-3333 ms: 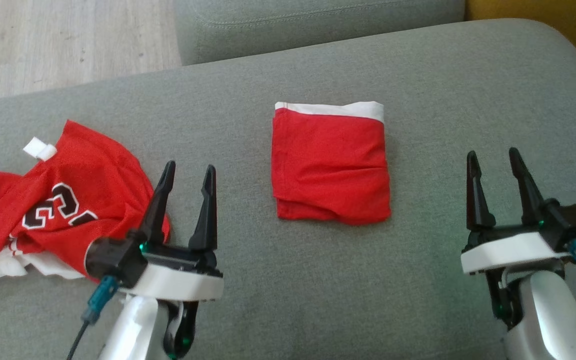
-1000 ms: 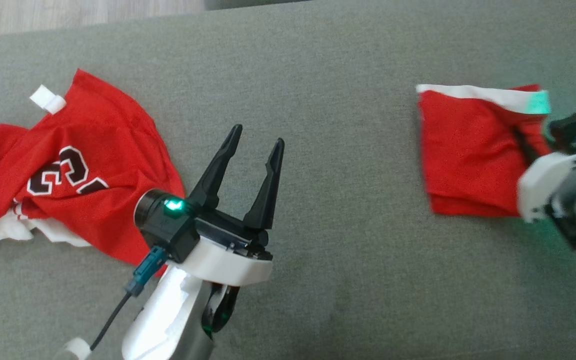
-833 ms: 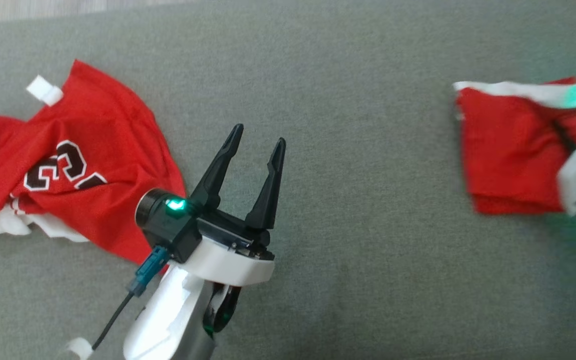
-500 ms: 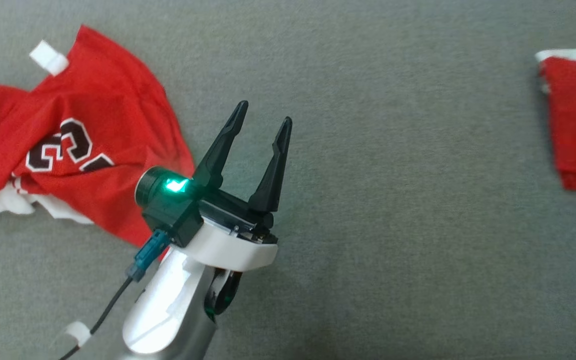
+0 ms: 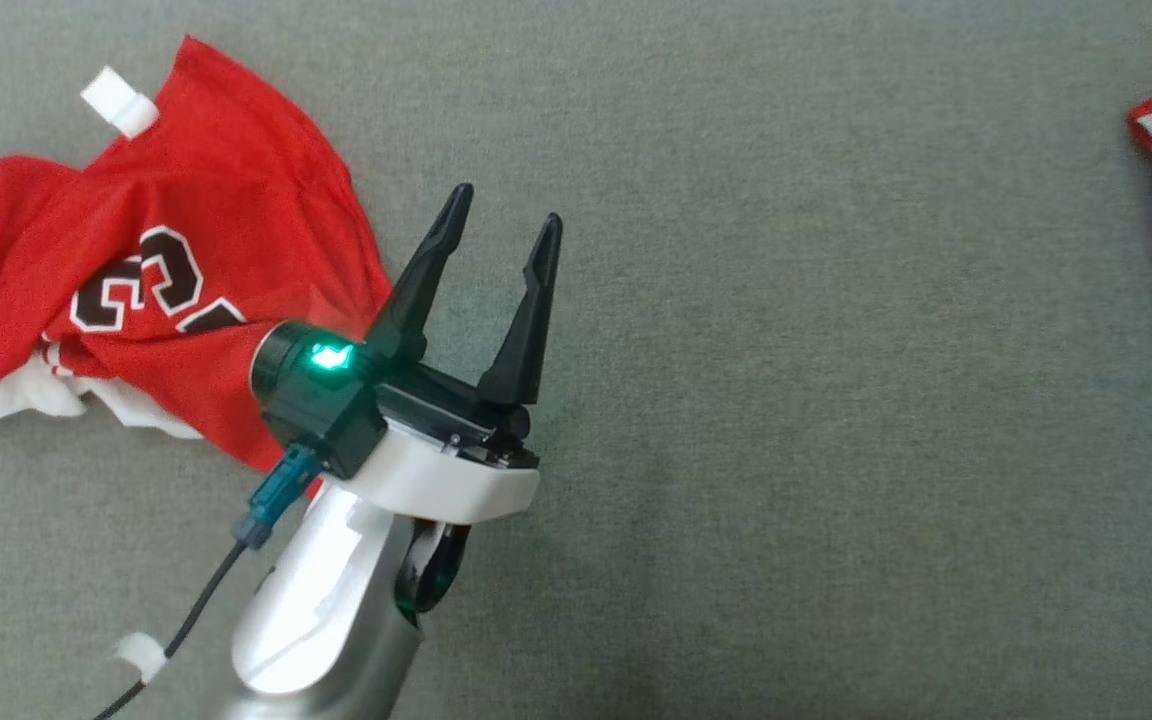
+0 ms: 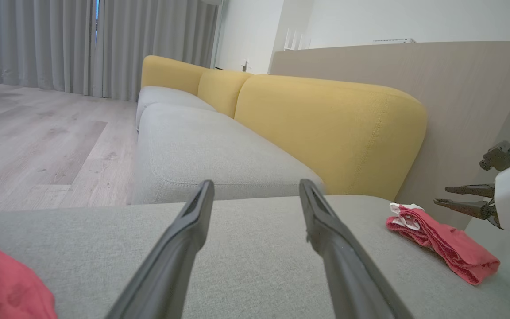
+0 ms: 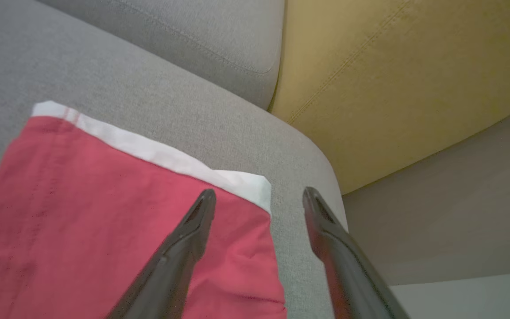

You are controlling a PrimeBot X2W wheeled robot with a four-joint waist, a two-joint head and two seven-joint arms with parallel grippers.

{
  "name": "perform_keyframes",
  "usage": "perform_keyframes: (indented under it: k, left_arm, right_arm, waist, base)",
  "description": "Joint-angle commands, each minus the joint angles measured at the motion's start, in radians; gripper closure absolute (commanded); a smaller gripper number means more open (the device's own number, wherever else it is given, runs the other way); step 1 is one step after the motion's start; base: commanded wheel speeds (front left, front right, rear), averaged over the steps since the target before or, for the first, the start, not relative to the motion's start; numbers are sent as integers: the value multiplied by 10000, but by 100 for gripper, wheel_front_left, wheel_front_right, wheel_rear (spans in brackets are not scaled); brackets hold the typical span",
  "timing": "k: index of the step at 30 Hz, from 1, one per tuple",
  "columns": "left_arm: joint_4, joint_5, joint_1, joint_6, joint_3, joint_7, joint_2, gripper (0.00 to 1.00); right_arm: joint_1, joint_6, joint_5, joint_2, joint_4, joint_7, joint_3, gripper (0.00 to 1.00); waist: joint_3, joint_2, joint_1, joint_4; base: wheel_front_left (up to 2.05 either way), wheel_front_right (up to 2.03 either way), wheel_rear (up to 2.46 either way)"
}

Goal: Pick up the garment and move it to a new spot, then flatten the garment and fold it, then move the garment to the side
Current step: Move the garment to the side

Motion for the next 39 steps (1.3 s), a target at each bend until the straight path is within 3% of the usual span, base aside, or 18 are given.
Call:
perform_keyframes:
  k: [1,10,20,21,31,39]
  left_arm:
    - [-288,51,-145,-69,436,-51,45,0]
    - [-393,69,414,-3,1146,-51,45,0]
    - [-541,163,1457,13,2238,-51,45,0]
    - [-541,163,1457,13,2238,-51,45,0]
    - [-488,265,2351,-90,2683,-51,45,0]
    - [-276,65,2935,-144,2627,-51,45,0]
  right_arm:
    - [-28,35,-74,-45,-21,-296,-99,0]
    - [-313,35,-390,1361,-301,-1188,-852,0]
    - [492,35,-115,3734,-2522,-1532,-2369,0]
    - [492,35,-115,3734,-2522,-1532,-2369,0]
    - [3718,35,-829,6453,-5013,-1597,-4313,0]
    - [6609,35,-1772,7098,-6962,-1607,-5205,0]
  waist:
    - [-260,0,-1,-98]
    - [-1426,0,-1,-415]
    - [-2660,0,-1,-566]
    - [-2660,0,-1,-566]
    - [-3257,0,-1,-601]
    - [-3450,0,-1,-593]
  base:
    - [0,0,0]
    - [0,0,0]
    - [0,0,0]
    - [0,0,0]
    - [0,0,0]
    - [0,0,0]
